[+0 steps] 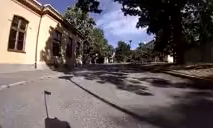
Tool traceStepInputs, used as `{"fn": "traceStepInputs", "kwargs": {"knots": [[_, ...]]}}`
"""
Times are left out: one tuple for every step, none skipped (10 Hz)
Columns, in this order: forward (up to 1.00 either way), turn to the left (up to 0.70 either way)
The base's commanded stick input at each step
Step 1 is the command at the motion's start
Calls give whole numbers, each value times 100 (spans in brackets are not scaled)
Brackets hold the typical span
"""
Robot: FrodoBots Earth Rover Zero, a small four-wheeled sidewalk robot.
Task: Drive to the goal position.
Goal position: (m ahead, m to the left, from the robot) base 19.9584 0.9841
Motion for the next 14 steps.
{"fn": "traceStepInputs", "kwargs": {"knots": [[70,0],[70,0],[70,0],[70,0],[70,0],[70,0],[70,0],[70,0],[70,0],[70,0],[70,0],[70,0],[70,0],[70,0]]}}
